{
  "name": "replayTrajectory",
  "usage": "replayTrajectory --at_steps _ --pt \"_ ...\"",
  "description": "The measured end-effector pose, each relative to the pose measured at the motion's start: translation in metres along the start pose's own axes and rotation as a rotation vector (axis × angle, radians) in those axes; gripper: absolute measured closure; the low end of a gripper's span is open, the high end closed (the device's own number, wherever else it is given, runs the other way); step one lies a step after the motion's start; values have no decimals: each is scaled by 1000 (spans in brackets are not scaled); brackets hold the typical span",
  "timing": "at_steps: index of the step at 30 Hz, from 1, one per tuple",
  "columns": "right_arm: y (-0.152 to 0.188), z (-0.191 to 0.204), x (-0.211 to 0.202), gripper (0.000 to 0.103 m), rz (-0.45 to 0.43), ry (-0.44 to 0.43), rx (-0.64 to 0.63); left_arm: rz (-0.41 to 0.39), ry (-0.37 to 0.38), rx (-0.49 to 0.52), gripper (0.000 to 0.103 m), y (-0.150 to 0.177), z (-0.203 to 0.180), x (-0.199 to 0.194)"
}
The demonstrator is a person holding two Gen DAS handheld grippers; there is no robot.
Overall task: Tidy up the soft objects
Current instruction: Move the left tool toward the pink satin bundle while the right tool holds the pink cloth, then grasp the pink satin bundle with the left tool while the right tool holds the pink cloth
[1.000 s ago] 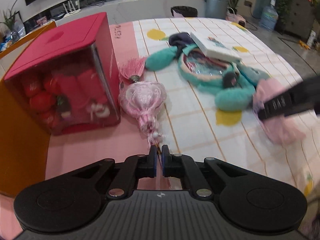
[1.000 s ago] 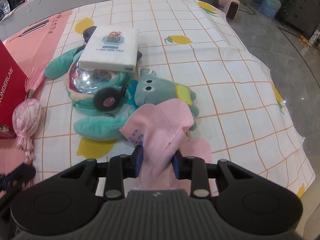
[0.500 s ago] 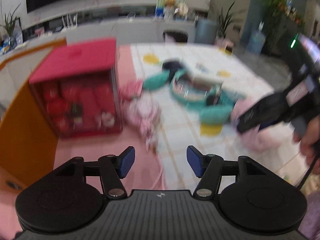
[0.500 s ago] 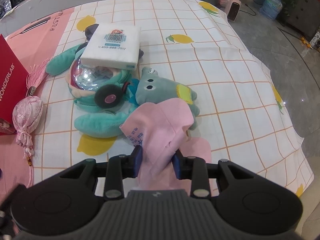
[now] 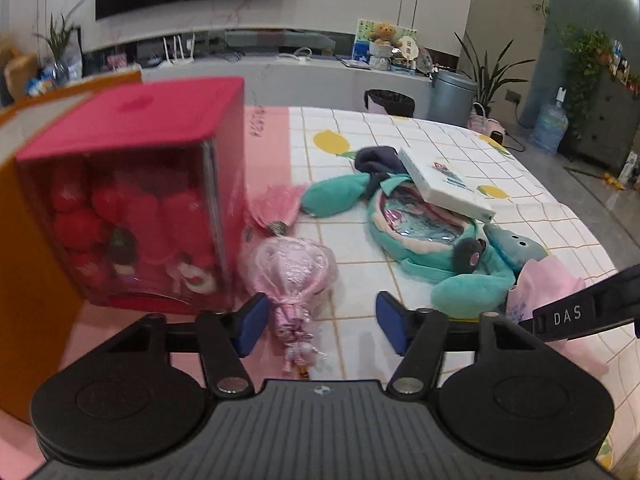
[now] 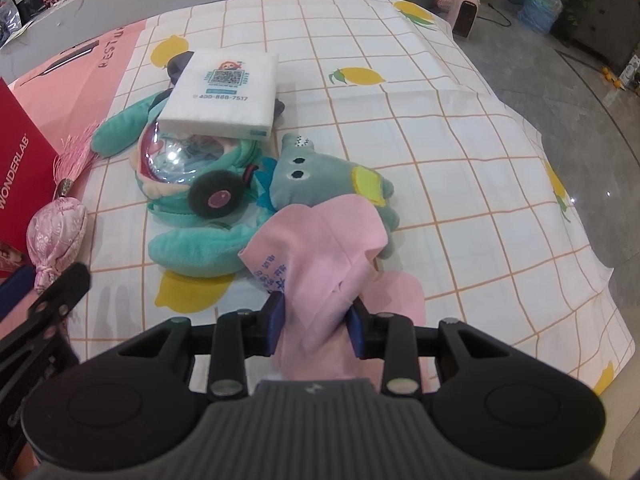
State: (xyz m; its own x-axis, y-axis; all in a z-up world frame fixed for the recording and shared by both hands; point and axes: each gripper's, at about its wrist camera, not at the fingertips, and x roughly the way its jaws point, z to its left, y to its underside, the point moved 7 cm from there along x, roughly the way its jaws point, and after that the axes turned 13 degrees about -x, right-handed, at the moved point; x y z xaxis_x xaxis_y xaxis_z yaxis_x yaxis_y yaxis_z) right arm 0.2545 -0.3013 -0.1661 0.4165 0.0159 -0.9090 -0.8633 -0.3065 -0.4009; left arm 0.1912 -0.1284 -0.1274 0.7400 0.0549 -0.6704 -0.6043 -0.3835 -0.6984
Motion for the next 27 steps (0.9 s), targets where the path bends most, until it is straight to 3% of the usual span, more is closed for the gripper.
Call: replayTrajectory --at_steps 1,2,7,12,15,17,18,22,27 --pt "0 0 0 70 -1 1 -2 -9 -14 -5 70 2 2 1" --pt "-1 1 0 70 -2 2 -7 -17 -29 -9 81 4 4 3" --pt "-1 2 0 69 -3 1 -8 -43 -9 -13 84 11 13 -10" --pt "-1 2 0 70 -3 2 -9 32 28 81 83 29 21 -39" --pt "0 2 -1 71 -3 2 -15 81 76 228 75 41 13 -52" --pt "0 2 -1 71 -3 -1 -18 47 91 270 49 41 6 -61" --pt "0 2 -1 71 -3 -2 -18 30 87 280 27 39 2 -63" --pt "1 4 -3 71 -1 6 -31 19 67 294 20 38 -7 -61" --pt "1 5 -2 70 3 3 -39 74 -36 243 20 35 -4 -33"
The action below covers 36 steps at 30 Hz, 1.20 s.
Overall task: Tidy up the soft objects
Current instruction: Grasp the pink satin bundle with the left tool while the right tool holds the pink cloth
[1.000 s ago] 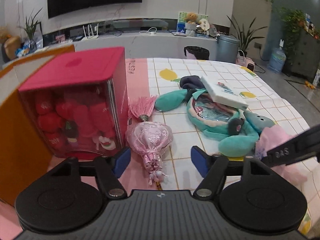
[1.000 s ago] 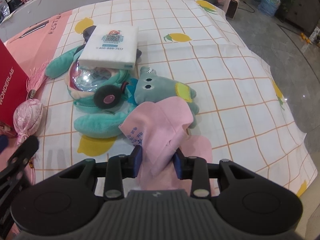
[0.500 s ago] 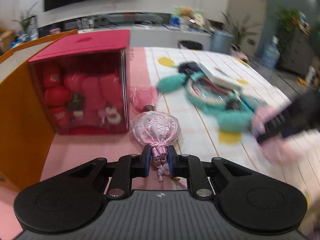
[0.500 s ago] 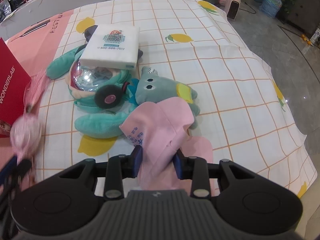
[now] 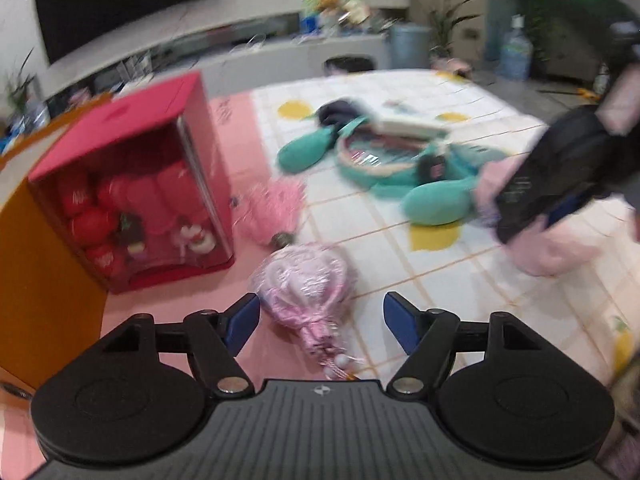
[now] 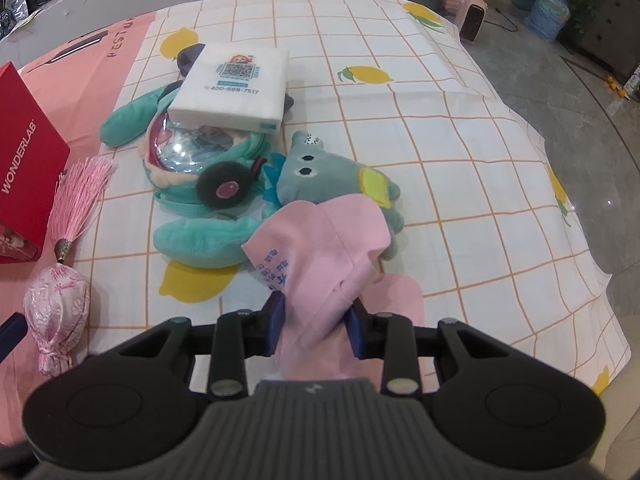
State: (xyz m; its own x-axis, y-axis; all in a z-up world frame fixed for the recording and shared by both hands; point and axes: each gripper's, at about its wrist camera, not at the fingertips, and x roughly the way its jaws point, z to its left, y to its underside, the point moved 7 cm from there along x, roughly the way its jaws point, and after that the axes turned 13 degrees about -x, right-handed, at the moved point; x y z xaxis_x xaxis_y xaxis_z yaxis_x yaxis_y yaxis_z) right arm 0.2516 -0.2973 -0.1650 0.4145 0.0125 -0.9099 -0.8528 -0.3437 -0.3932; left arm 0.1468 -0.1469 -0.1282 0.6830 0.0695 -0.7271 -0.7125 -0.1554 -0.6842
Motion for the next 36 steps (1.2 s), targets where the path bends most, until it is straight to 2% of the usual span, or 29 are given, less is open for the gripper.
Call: replayTrajectory --at_steps 5,8,15,21,23,26,30,36 --pt "-1 0 0 70 0 2 -5 2 -21 -72 20 -9 9 15" --pt "-1 1 0 70 -1 4 -11 11 10 -111 20 -13 12 22" --pt "-1 1 0 71 -1 5 -12 -10 75 -150 39 -13 17 18" --pt "-1 1 -1 75 -4 6 -12 -35 70 -144 40 -17 15 11" --pt "-1 1 -2 84 -6 5 -12 -30 67 -142 40 -18 15 10" --pt "-1 0 -8 84 -27 14 -4 -36 87 -151 40 -22 18 2" --pt "-1 0 -31 84 -111 8 16 -42 113 -167 40 -26 24 -11" --pt "-2 4 -41 84 -120 47 -21 -43 158 -193 40 -33 30 -26"
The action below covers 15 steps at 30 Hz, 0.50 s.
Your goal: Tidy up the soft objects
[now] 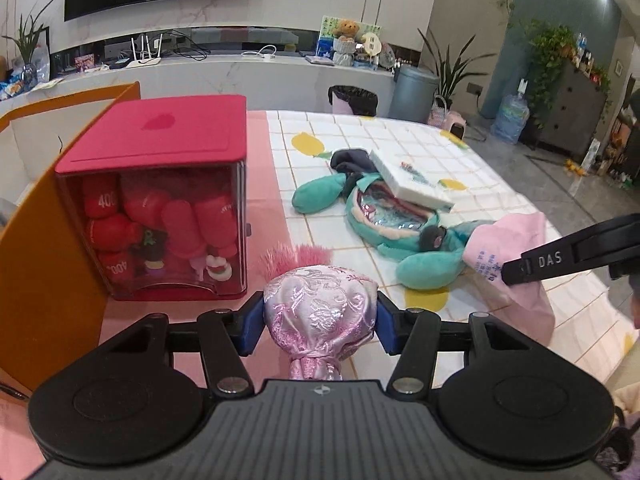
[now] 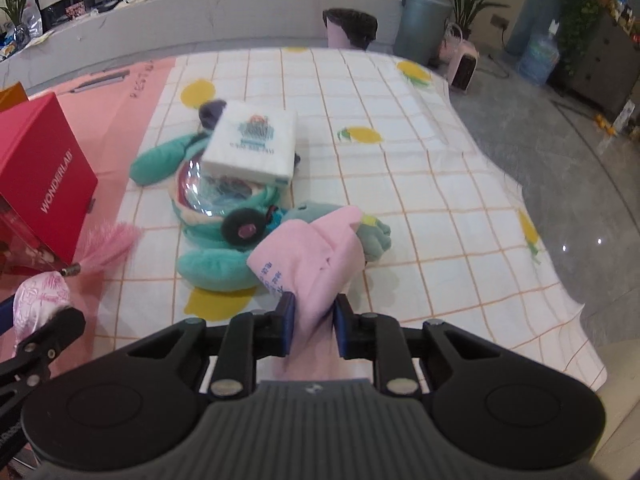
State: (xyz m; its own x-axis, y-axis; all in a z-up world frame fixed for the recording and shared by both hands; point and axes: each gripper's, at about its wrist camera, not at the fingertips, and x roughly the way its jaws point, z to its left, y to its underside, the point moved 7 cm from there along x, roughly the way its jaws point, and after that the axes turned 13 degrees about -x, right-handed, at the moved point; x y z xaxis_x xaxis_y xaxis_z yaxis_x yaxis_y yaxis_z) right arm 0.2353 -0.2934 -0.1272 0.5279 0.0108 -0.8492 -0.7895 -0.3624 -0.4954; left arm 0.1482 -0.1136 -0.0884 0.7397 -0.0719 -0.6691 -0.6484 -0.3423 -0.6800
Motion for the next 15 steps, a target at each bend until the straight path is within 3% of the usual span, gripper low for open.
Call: replayTrajectory --at_steps 8,15 --pt "-6 2 -16 84 -53 14 -14 -7 35 -85 40 -18 8 -17" --pt "-13 2 -31 85 -107 29 -12 -61 87 -121 40 -37 9 -40"
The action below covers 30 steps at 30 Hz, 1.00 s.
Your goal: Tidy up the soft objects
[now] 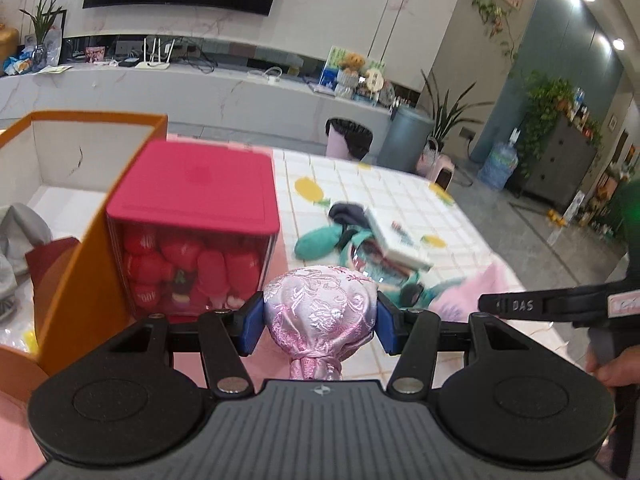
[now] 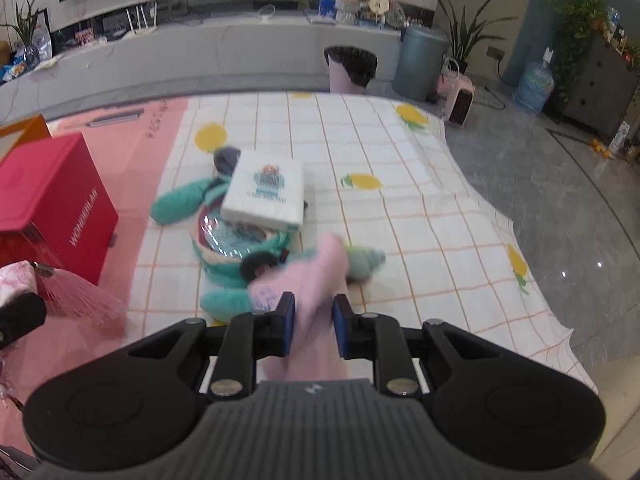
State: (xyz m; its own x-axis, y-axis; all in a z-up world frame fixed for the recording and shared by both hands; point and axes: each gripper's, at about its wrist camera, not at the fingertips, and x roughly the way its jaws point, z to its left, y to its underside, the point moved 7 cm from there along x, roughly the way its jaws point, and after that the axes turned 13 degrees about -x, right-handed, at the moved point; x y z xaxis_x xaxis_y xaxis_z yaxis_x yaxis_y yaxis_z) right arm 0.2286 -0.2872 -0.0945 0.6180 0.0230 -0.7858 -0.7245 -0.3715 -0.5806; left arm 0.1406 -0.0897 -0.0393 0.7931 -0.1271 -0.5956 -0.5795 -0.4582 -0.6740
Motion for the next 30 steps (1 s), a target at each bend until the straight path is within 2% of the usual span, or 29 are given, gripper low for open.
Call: replayTrajectory --at_steps 2,6,7,9,10,11,13,14,16,19,21,23,24,26,30 --pt "-4 1 -7 90 -25 4 0 -18 11 -10 40 -6 0 -7" --pt "-10 2 -18 89 -61 17 4 -41 14 -11 40 -12 1 -14" --pt "-10 2 -17 86 -56 17 0 -40 12 -13 40 -12 3 -14" --pt "-6 2 -9 64 -21 16 6 -35 12 -17 40 -11 5 -14" --pt "-3 0 -2 38 1 18 19 -31 12 -16 40 -11 7 -15" --pt "0 -3 4 26 22 17 39 -26 10 -15 40 -11 8 -14" --pt "6 -11 14 26 69 28 90 -18 9 -15 40 -12 7 -13" --pt "9 -14 18 22 93 27 103 -15 12 -14 40 -11 6 -13" --pt "13 -17 26 17 117 -19 150 -9 18 -16 40 -10 6 -13" --pt "26 -7 47 18 227 -127 201 -5 14 -10 40 -9 5 -12" --pt "36 4 61 21 310 -133 161 -6 12 -6 40 -10 4 -13" --pt "43 12 70 47 358 -109 111 -7 13 -5 40 -8 5 -14" --pt "43 13 67 53 349 -98 97 -8 14 -6 40 -9 5 -14" --pt "44 14 57 75 334 -96 99 -9 15 -9 40 -8 6 -15" --pt "48 10 44 76 311 -92 127 8 12 -15 40 -7 7 -15"
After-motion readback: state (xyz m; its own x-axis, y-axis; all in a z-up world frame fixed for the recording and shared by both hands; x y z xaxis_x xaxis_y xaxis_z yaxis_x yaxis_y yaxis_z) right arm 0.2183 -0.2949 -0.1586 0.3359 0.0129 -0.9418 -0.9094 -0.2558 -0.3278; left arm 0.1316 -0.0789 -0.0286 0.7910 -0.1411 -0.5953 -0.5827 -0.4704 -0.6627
